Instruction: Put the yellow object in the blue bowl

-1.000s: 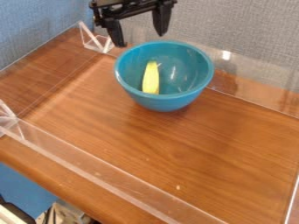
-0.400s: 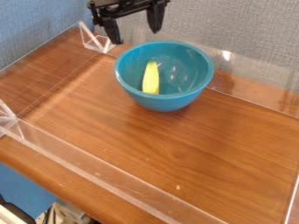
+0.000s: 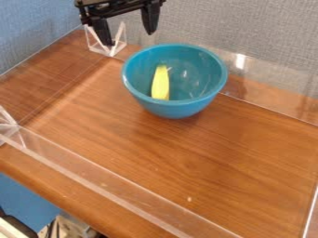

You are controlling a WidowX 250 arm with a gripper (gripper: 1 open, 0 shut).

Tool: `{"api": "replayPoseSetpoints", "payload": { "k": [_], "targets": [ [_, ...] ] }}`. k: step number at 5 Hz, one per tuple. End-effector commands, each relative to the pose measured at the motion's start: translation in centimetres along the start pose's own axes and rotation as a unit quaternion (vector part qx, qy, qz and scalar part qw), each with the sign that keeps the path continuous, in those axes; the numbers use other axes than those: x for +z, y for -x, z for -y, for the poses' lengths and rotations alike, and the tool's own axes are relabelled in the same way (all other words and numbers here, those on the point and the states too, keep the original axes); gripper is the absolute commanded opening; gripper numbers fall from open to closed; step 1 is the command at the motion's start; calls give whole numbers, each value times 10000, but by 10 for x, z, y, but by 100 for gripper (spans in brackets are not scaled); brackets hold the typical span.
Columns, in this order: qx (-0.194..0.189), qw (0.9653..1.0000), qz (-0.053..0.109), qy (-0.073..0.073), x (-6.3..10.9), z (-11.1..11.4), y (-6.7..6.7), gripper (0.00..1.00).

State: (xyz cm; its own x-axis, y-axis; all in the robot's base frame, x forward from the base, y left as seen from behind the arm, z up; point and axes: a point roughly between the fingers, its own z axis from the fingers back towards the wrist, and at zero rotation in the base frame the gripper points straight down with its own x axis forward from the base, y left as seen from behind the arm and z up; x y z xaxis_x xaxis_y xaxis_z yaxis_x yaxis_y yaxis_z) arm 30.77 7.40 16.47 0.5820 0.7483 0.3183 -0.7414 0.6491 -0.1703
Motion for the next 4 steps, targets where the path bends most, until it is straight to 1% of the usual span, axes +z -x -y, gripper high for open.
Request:
{"api": "replayPoseSetpoints", "payload": {
  "k": [1,2,3,4],
  "targets": [
    [27,9998,165,82,13,-4,-16,100],
    [260,9995,142,-58,-3,6,-27,100],
    [437,9988,101,-187,-19,15,-36,0],
    [416,9989,7,-233,-27,9,-35,100]
  ]
}}
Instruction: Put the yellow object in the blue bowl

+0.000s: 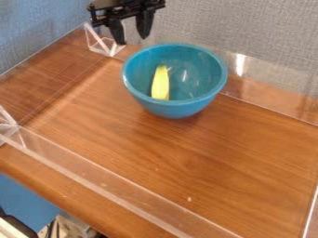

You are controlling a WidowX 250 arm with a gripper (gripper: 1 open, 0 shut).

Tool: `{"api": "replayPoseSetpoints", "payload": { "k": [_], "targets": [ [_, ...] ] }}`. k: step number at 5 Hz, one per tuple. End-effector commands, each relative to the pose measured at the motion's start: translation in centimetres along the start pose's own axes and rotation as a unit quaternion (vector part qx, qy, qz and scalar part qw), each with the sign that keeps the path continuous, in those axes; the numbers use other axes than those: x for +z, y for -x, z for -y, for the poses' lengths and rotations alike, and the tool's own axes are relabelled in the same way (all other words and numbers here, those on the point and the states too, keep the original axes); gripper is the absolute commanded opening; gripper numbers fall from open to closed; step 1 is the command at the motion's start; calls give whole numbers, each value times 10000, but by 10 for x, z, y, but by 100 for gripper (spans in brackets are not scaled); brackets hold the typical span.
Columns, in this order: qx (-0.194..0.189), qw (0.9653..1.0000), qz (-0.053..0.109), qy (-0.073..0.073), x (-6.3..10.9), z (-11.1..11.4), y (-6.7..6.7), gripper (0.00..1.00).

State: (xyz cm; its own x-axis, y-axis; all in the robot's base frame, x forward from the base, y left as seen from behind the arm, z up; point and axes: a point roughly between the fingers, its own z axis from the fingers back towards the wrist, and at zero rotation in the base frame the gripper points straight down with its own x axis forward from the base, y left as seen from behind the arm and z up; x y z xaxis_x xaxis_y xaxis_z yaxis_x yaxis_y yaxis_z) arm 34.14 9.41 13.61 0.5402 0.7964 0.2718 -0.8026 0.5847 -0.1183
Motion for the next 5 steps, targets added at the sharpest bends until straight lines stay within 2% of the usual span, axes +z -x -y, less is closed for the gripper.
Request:
{"api": "replayPoseSetpoints", "payload": {
  "k": [1,4,5],
  "targets": [
    [20,9998,141,143,9,-6,-10,100],
    [318,9995,22,31,8,-10,-31,100],
    [291,9995,-66,35,11,-3,-28,100]
  ]
}}
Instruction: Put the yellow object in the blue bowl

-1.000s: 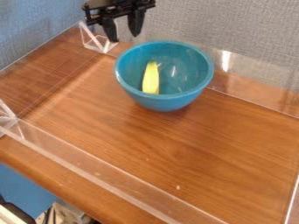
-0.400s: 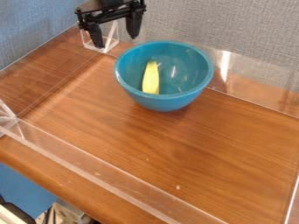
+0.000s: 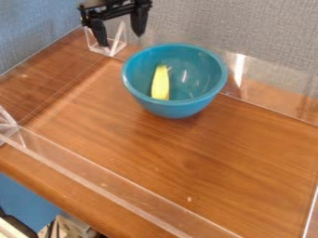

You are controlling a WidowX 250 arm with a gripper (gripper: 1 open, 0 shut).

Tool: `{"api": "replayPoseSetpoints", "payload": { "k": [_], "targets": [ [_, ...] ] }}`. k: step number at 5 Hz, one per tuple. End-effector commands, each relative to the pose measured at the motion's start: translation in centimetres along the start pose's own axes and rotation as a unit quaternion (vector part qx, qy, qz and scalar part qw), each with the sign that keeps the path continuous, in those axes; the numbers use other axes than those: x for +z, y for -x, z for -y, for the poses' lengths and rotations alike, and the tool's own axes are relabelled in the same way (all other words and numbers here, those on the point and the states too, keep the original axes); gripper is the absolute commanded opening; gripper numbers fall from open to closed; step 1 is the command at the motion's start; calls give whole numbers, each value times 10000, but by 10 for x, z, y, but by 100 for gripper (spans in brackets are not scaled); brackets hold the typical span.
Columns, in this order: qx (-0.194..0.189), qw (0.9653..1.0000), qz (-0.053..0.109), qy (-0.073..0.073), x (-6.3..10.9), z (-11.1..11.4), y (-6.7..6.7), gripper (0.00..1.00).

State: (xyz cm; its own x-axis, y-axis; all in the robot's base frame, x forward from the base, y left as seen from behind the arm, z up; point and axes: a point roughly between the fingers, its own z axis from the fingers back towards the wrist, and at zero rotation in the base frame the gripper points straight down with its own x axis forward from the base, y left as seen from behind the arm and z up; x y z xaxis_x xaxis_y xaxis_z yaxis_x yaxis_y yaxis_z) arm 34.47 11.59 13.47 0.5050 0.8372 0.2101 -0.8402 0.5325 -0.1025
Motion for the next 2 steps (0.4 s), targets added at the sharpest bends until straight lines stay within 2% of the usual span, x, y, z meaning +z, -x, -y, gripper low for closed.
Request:
{"api": "replayPoseSetpoints", "payload": {
  "k": [1,2],
  "targets": [
    [-32,9998,114,187,19,14,-3,100],
    [-104,9998,37,179,13,21,-6,100]
  ]
}}
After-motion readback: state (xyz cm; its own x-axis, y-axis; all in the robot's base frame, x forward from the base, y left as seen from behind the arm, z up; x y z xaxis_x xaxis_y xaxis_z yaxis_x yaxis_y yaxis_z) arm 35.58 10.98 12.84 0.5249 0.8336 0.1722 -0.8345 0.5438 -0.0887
